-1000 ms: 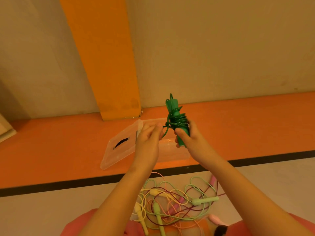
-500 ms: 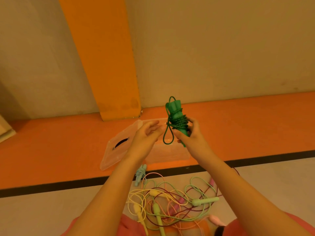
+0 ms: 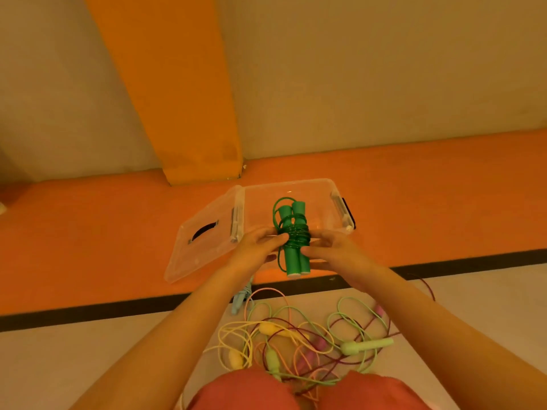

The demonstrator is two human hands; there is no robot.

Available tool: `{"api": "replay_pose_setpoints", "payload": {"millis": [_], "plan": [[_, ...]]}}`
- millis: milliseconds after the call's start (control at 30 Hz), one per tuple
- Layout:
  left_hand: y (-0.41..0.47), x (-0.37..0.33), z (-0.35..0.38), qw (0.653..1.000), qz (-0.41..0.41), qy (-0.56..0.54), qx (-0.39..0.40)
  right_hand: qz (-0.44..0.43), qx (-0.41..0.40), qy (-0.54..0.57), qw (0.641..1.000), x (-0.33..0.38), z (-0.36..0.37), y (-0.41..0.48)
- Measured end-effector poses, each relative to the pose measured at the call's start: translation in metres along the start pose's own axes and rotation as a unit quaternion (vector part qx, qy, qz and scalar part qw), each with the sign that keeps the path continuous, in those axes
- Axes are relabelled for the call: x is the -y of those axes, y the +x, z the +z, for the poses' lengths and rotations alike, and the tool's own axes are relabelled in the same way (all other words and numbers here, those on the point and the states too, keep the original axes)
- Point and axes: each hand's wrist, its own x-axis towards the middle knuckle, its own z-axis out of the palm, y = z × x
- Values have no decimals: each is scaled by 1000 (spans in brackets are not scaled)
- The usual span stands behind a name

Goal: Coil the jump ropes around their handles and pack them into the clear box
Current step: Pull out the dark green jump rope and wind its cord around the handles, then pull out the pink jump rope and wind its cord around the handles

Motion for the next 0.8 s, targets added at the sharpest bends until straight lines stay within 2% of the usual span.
{"api": "replay_pose_setpoints", "payload": {"millis": [200,433,633,800], "plan": [[63,85,-7,996,-81,5,32,90,4,37,995,-76,-13,65],[122,181,-15,983,-178,42,27,183,9,34,983,-164,-18,135],[161,243,-6,981,-189,44,3,206,-20,30,978,-227,-25,176],[175,262,3,984,-173,28,32,211,-66,48,974,-248,-33,189]]}}
